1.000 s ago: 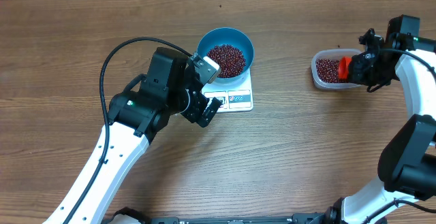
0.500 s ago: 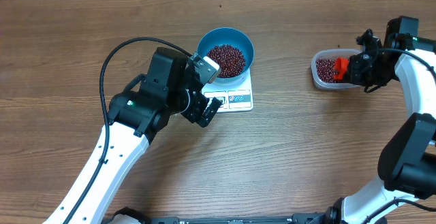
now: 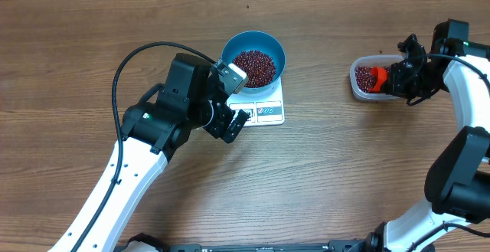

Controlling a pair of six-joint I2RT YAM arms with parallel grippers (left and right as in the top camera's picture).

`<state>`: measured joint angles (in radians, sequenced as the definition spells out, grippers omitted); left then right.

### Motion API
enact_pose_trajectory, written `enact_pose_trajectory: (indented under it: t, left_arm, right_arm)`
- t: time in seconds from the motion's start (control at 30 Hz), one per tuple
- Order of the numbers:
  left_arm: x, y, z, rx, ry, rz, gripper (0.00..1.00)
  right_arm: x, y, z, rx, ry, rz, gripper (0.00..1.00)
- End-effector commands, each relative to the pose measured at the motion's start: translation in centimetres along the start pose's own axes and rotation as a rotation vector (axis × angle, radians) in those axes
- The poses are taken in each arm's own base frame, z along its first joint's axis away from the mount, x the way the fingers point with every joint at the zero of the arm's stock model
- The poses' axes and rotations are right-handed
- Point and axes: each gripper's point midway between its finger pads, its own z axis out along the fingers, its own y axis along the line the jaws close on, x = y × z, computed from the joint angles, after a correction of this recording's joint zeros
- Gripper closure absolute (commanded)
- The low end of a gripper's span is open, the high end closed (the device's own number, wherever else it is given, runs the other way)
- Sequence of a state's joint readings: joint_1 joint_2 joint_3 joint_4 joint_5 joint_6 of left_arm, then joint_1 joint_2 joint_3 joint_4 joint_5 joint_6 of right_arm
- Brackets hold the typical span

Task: Scoop item into bowl and weigh 150g on scale
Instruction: 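Lower the scoop into the tub and scoop beans, then lift the filled scoop out of the tub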

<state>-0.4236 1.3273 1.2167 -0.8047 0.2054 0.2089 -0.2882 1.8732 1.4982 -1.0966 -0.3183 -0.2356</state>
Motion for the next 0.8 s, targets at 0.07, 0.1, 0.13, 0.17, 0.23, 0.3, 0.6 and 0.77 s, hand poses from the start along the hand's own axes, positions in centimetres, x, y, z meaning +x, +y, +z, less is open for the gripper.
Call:
enact_pose_trajectory:
  t: [0.07,0.1,0.13,0.17,0.23,0.3,0.6,0.77]
  left_arm:
    - [-1.0,-0.1,-0.9,-0.005,-0.034,-0.005,0.00]
    - [-1.0,-0.1,-0.9,-0.005,-0.034,-0.005,0.01]
    - [-1.0,-0.1,-0.9,-0.005,-0.034,-0.005,0.00]
    - [-1.0,-0.1,-0.9,-0.005,-0.034,-0.005,0.01]
    - [-1.0,-0.1,-0.9,-0.005,-0.034,-0.005,0.00]
    - [-1.0,-0.1,-0.9,-0.005,-0.034,-0.005,0.00]
    - [-1.0,-0.1,-0.9,-0.005,-0.034,-0.005,0.00]
    - [-1.0,-0.1,-0.9,-0.005,-0.034,-0.005,0.00]
  right_arm:
    - [0.7,0.6,0.2,-0.038,0.024,0.016,0.96]
    - [0.7,0.8,0.2,-0.053,0.024,0.017,0.96]
    - [0.6,1.5,0.1,-0.092,0.018,0.018,0.96]
    - [0.5,1.8,0.1,-0.110,0.014,0.018,0.96]
    - [0.3,2.3,0.1,-0.139,0.004,0.019,0.96]
    - [0.3,2.4,0.1,-0.138,0.004,0.017,0.96]
    - [-0.5,1.7,0.2,-0.104,-0.022,0.080,0.96]
    - [-1.1,0.1,0.3,-0.015,-0.044,0.131,0.96]
